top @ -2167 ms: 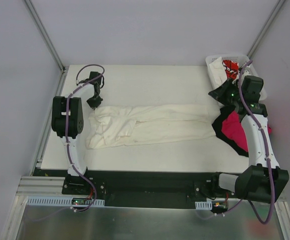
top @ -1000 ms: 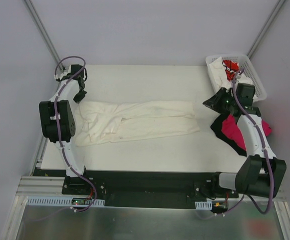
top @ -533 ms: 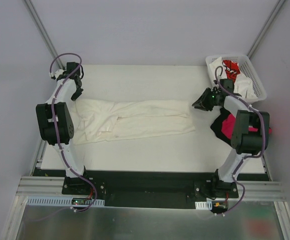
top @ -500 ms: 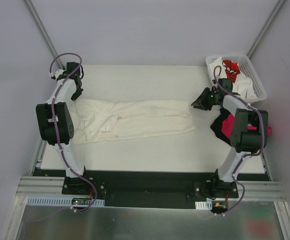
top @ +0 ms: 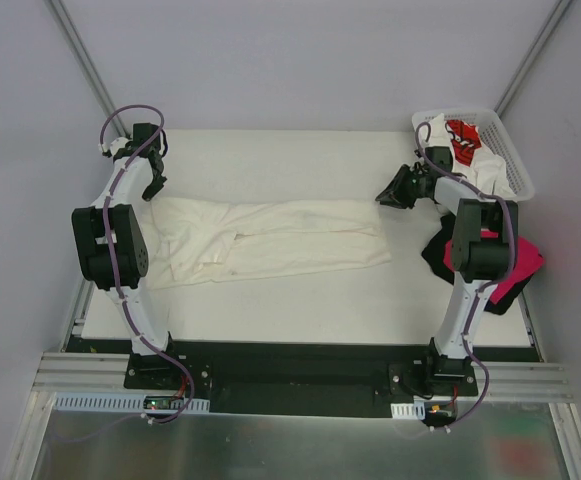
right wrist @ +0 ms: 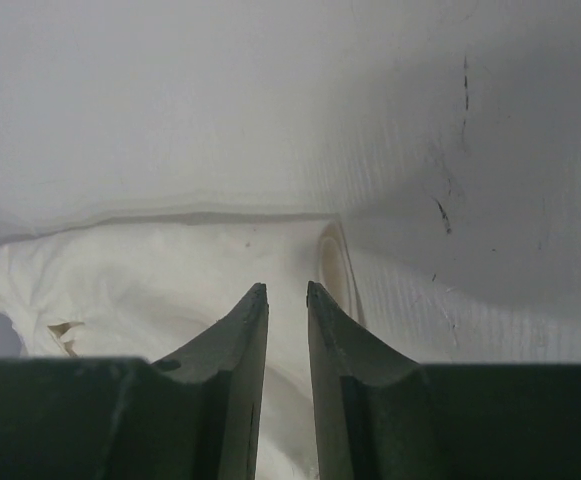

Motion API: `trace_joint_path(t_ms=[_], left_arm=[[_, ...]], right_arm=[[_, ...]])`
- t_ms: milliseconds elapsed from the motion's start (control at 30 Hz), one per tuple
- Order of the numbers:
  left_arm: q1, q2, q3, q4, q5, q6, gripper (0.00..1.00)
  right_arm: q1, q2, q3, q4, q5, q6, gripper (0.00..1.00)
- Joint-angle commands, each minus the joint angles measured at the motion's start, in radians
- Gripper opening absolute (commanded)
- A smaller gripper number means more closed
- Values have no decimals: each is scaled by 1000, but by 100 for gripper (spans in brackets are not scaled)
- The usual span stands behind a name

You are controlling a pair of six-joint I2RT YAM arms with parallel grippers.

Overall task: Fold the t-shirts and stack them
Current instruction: Fold the other side of the tshirt into a rectangle

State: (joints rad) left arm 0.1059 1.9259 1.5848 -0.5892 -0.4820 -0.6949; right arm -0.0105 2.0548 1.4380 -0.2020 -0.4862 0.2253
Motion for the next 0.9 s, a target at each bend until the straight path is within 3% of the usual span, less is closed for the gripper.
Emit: trace_joint_path(t_ms=[0, 867], left_arm=[[6, -8, 37, -14, -43, 18, 0], [6, 7, 40, -14, -49, 21, 0]], right_arm=[[-2, 22, 53, 23, 8, -3, 25], [1, 62, 21, 68, 8, 23, 24]])
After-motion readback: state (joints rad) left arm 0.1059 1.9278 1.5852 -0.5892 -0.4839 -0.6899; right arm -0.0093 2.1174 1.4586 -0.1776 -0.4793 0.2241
